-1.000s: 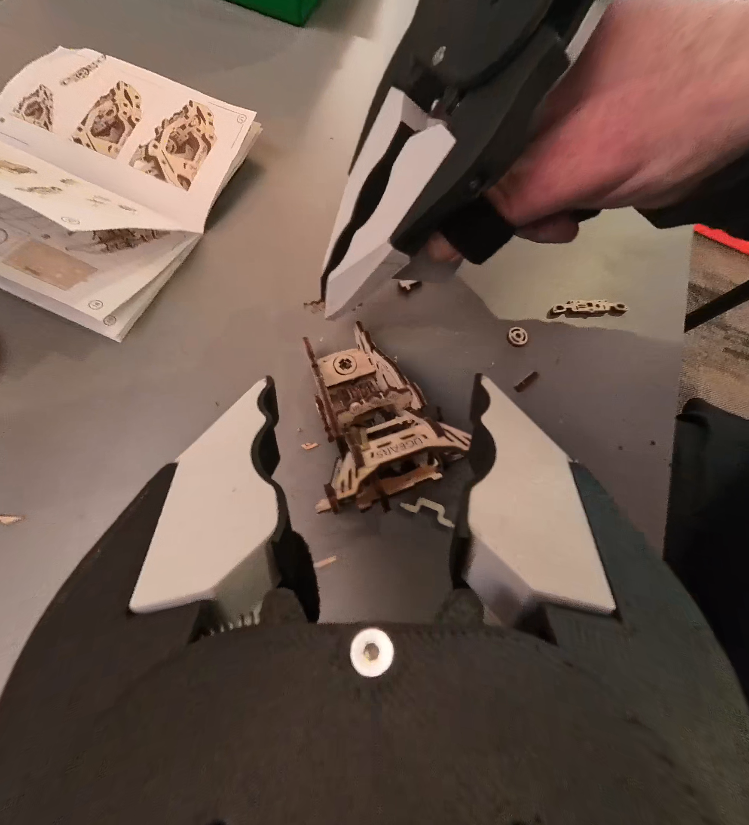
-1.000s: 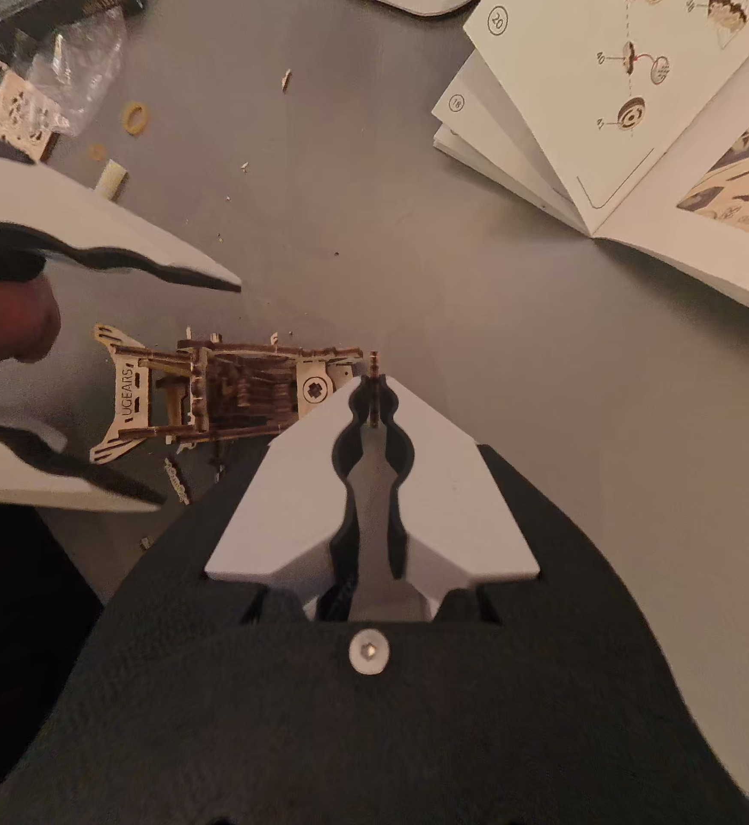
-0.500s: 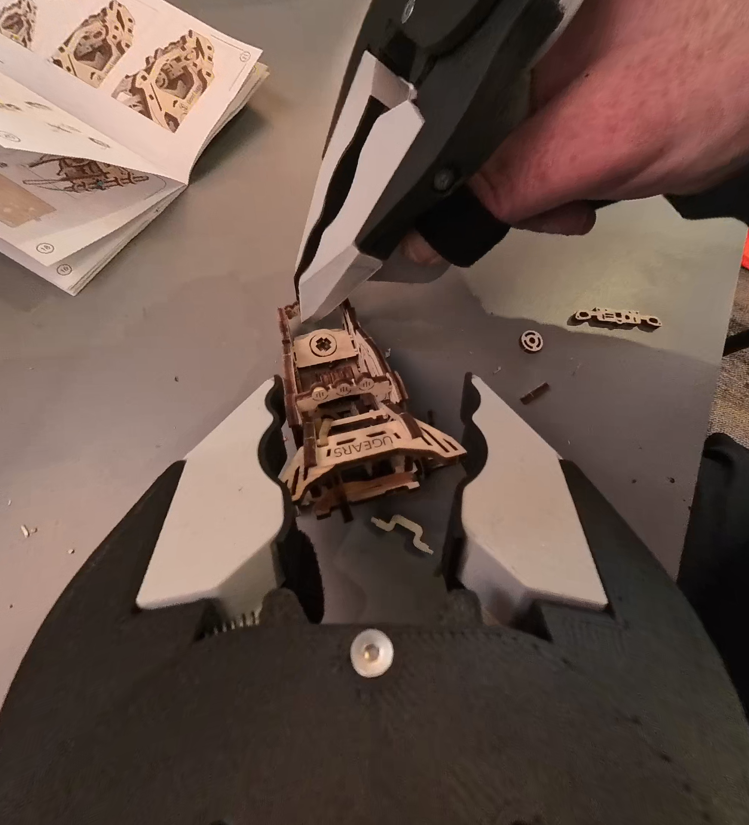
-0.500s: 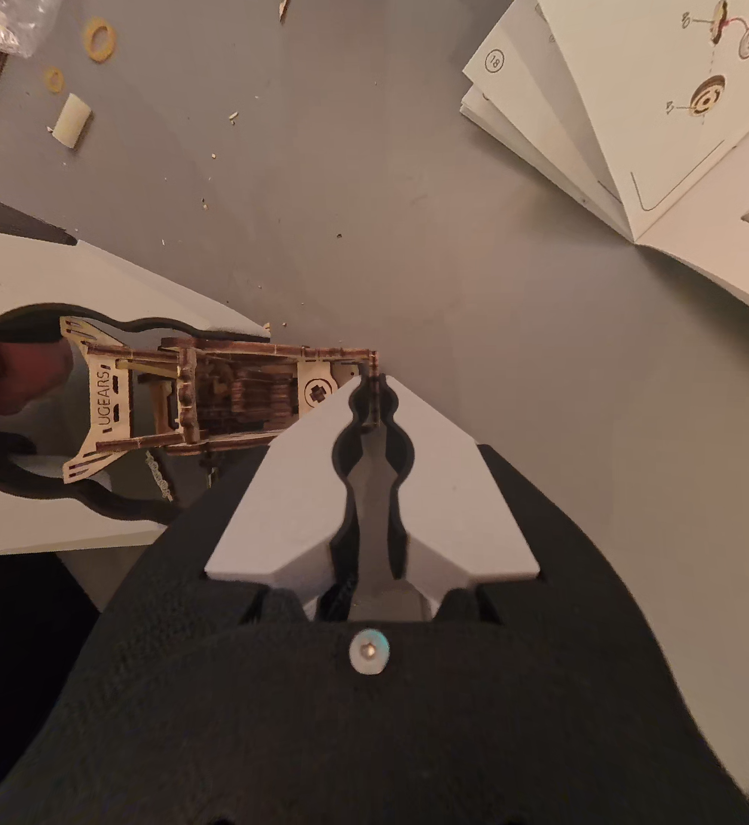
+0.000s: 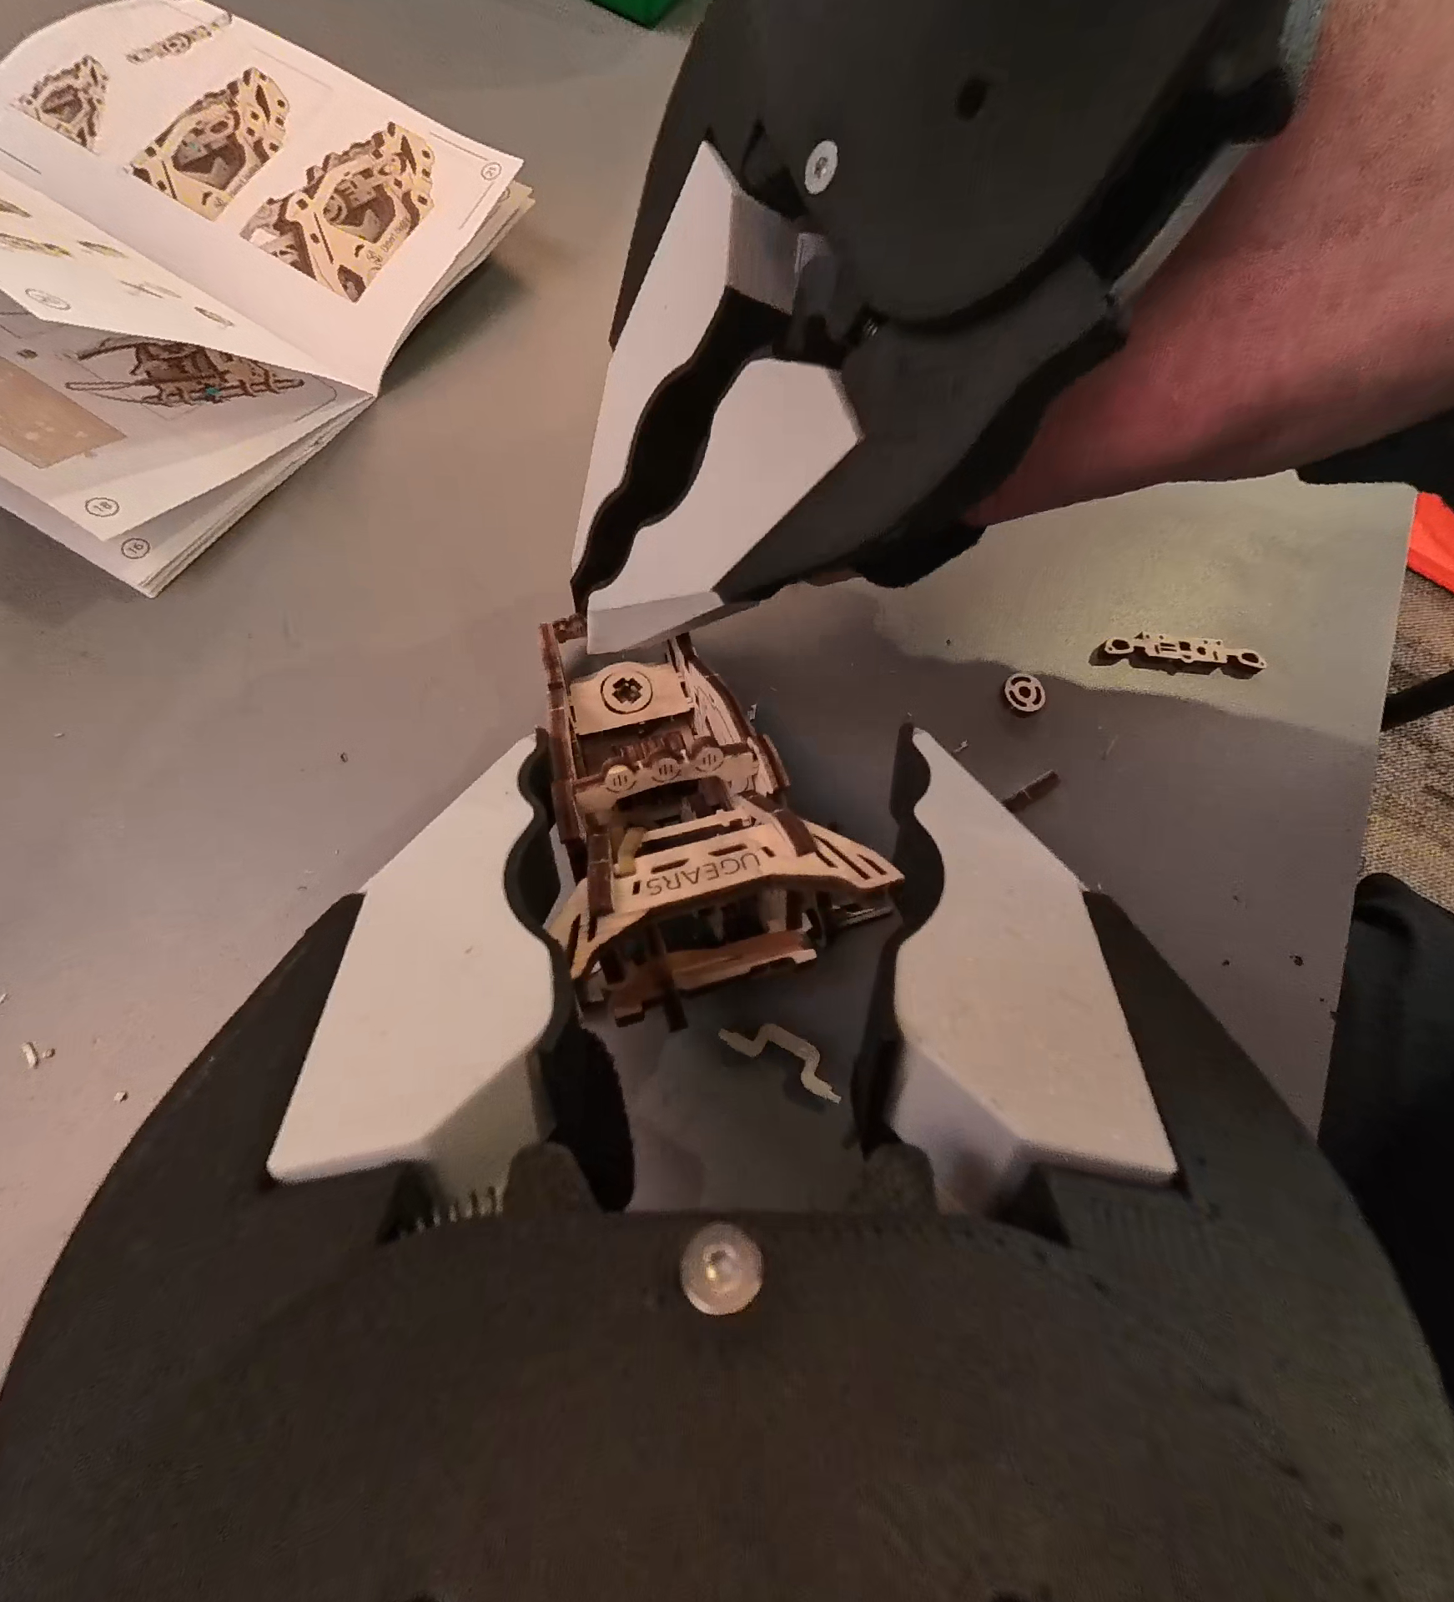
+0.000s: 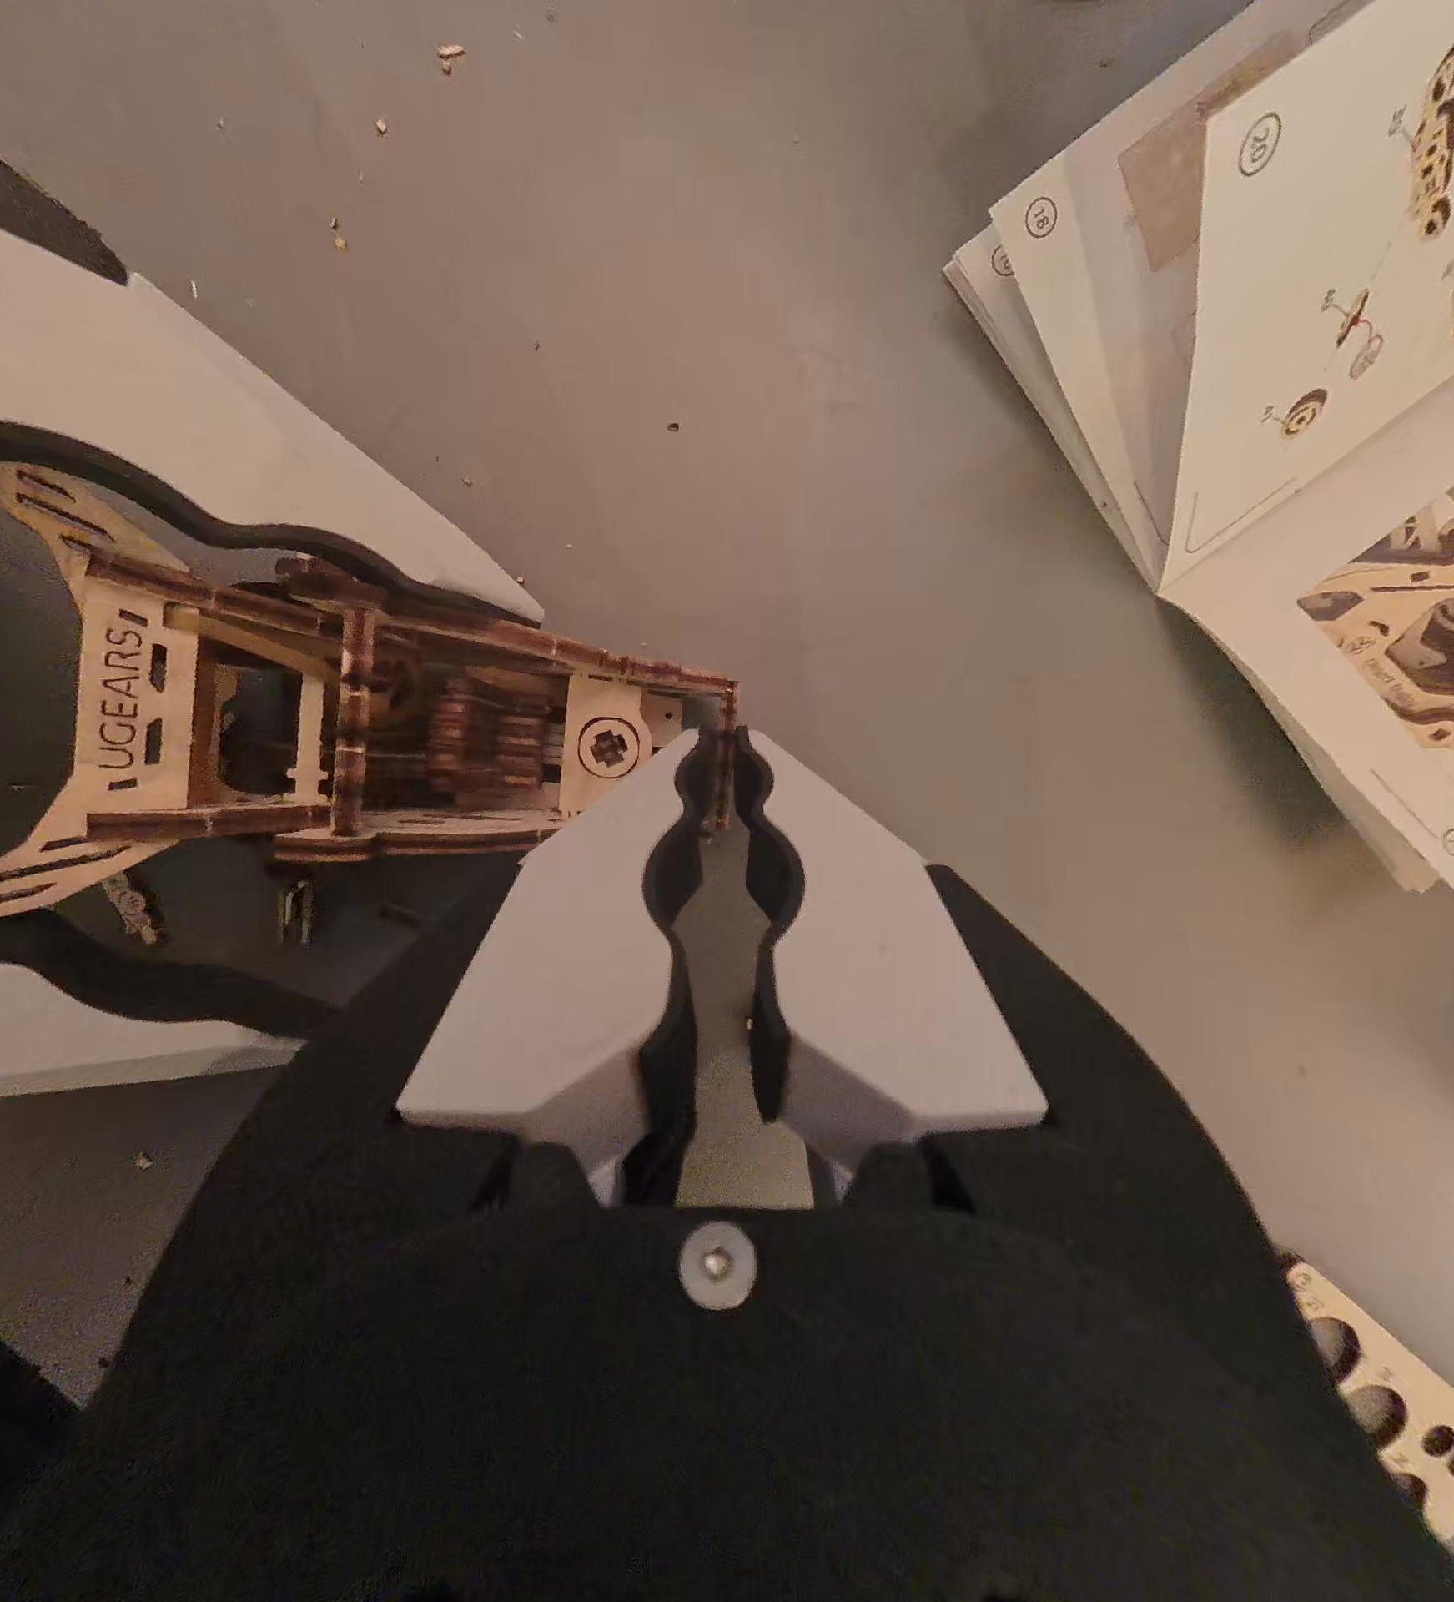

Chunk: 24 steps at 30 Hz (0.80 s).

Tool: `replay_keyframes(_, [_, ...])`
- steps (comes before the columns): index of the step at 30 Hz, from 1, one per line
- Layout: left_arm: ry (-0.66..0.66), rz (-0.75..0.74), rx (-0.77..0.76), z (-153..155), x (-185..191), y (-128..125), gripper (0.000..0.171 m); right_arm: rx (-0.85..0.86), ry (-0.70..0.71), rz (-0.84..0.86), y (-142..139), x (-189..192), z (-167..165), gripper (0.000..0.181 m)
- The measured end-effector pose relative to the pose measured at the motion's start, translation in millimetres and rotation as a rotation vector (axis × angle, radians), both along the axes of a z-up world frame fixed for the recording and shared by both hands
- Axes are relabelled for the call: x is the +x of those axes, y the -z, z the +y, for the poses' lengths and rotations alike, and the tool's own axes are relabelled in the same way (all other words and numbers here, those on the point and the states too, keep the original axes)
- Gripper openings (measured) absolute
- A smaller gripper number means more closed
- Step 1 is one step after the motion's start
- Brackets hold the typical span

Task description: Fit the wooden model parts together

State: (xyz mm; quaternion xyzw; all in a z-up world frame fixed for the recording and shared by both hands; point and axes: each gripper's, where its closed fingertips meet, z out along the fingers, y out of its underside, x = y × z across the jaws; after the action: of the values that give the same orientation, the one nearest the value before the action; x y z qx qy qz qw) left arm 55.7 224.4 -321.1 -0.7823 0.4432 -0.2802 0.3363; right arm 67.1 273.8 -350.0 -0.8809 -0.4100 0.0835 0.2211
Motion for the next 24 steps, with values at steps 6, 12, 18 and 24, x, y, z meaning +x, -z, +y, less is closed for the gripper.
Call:
replay_keyframes(6, [-0.001,-0.011,0.010,0.2,0.5,-0.3,0.075,0.029,-0.028,-0.029,-0.1,0.5,-0.4,0.002])
replay_keyframes(12, [0.002,-0.021,0.016,0.5,0.8,-0.8,0.075,0.035,-0.071,-0.050,0.6,0.6,-0.4,0.002])
replay_keyframes(18, [-0.001,-0.052,0.029,1.1,1.8,-1.5,0.075,0.057,-0.120,-0.034,0.5,-1.4,-1.4,0.002])
replay_keyframes(24, [-0.011,-0.079,0.041,2.7,0.1,-2.9,0.076,0.021,-0.163,-0.005,0.4,-5.4,-1.2,0.002])
